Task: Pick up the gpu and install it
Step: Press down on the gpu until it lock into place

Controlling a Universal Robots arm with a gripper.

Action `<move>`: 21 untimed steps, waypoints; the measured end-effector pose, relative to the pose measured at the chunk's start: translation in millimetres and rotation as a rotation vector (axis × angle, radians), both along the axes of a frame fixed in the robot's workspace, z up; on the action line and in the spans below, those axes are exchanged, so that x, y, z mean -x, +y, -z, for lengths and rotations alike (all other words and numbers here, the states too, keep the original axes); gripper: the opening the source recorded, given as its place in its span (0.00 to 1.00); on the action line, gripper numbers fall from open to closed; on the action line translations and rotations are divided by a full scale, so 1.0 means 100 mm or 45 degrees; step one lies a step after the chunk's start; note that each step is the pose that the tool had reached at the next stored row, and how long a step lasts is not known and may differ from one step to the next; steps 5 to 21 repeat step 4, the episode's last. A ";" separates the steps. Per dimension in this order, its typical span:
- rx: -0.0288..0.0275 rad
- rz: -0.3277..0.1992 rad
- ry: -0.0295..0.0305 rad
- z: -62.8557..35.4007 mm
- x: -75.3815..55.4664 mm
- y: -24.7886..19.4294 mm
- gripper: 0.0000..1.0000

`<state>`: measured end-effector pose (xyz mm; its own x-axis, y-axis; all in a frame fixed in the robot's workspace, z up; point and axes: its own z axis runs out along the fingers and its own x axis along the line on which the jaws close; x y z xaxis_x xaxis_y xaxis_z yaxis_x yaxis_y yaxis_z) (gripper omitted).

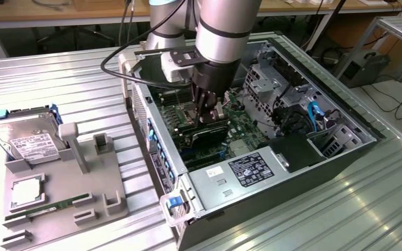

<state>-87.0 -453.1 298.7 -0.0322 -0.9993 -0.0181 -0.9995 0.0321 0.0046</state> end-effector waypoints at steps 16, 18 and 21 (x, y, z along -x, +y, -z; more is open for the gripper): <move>0.0002 0.000 0.0002 -0.001 0.00 0.000 0.11; 0.0002 0.000 0.0002 -0.001 0.00 0.000 0.11; 0.0002 0.000 0.0002 -0.001 0.00 0.000 0.11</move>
